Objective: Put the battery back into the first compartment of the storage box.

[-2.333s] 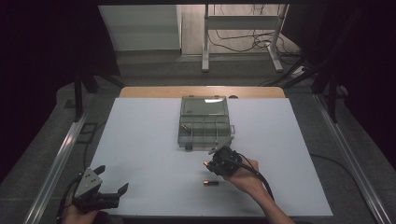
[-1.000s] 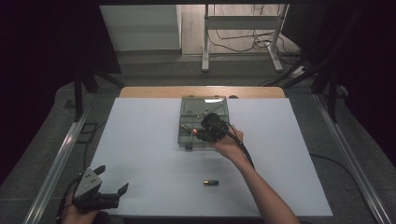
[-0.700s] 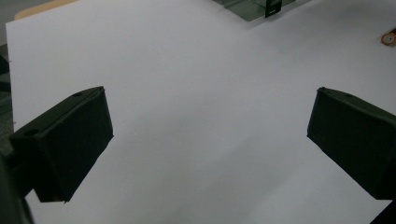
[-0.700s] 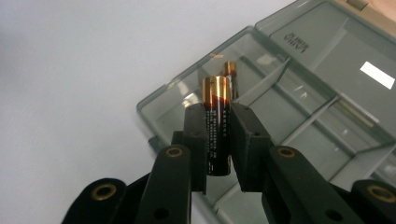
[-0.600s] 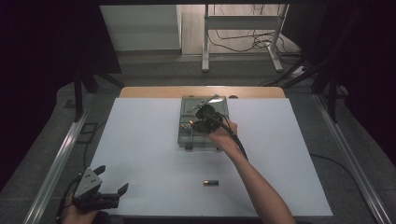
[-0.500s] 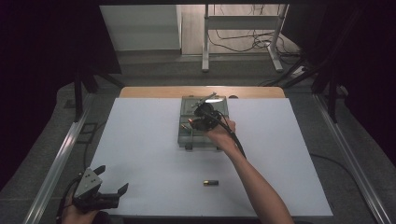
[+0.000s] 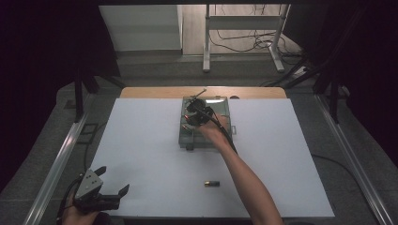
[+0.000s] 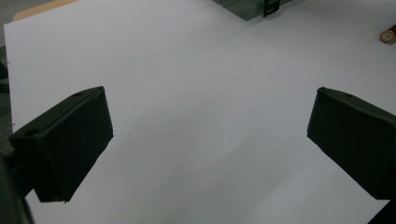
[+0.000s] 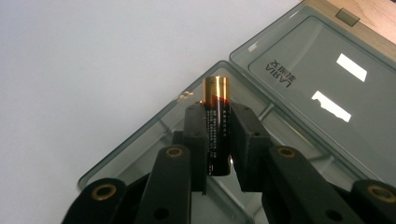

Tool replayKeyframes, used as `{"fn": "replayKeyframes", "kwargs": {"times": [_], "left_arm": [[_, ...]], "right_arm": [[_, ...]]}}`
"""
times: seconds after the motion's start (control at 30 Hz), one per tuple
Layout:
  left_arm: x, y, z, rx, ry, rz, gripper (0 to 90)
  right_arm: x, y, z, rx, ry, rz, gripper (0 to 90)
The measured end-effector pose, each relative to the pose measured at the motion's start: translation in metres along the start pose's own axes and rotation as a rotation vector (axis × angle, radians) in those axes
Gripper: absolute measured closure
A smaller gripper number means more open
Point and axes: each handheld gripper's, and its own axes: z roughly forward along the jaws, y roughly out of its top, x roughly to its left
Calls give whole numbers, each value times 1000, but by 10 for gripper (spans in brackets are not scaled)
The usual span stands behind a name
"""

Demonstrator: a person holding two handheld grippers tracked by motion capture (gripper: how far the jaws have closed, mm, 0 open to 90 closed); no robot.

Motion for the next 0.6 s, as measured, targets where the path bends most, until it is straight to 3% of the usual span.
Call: {"fn": "replayKeyframes", "kwargs": {"times": [0.2, 0.23, 0.47, 0.6], "left_arm": [[0, 0, 0, -2, -2, 4, 9], [0, 0, 0, -3, -4, 2, 9], [-1, 0, 0, -1, -2, 7, 9], [-1, 0, 0, 2, -1, 11, 9]], "right_arm": [[3, 5, 16, 15, -26, -19, 754], [4, 5, 18, 7, -32, -25, 698], [3, 3, 11, 6, -30, -25, 566], [4, 0, 2, -8, -4, -29, 488]]}}
